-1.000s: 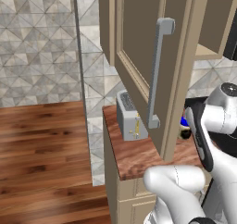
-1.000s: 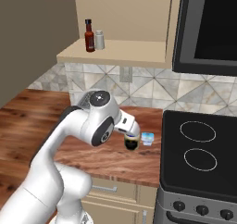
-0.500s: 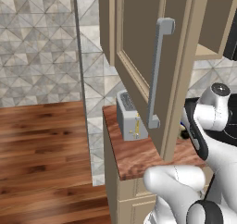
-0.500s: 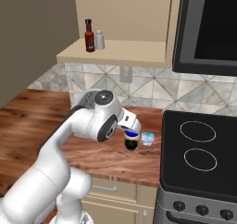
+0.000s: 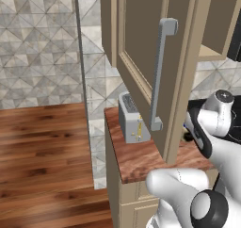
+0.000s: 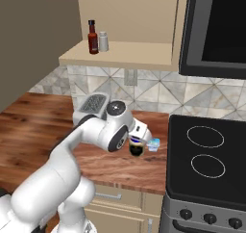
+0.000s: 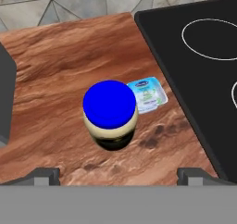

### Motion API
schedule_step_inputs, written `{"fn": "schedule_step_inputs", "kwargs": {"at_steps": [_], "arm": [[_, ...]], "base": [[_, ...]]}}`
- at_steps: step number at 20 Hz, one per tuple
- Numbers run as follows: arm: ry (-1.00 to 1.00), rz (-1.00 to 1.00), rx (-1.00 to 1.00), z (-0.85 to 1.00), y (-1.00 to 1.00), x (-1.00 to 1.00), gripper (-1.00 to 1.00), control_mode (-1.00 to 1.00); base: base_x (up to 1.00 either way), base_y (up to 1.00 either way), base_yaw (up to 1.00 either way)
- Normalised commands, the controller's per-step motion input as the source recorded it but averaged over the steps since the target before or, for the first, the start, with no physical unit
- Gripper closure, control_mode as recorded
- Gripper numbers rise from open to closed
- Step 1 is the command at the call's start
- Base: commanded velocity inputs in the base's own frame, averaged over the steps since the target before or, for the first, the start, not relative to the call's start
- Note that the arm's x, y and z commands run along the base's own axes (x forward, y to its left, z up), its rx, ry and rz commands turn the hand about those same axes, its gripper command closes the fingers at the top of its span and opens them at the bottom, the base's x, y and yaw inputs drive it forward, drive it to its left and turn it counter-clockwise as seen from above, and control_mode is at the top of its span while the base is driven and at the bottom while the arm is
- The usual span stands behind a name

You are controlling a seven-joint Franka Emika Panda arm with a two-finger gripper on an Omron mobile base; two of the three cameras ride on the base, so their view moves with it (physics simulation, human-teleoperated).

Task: There are various items on the counter. Only move the condiments/shakers into the cabinet.

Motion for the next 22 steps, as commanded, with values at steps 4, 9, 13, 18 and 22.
{"fn": "schedule_step_inputs", "kwargs": {"at_steps": [4,9,13,18,22], "arm": [[0.00,0.00,0.00,-0.19,-0.04,0.13,-1.00,-1.00],[0.00,0.00,0.00,-0.20,0.08,0.03,-1.00,-1.00],[0.00,0.00,0.00,-0.13,0.10,0.11,-1.00,-1.00],[0.00,0.00,0.00,-0.01,0.00,0.19,-1.00,-1.00],[0.00,0.00,0.00,-0.04,0.00,0.19,-1.00,-1.00]], "base": [[0.00,0.00,0.00],[0.00,0.00,0.00],[0.00,0.00,0.00],[0.00,0.00,0.00],[0.00,0.00,0.00]]}}
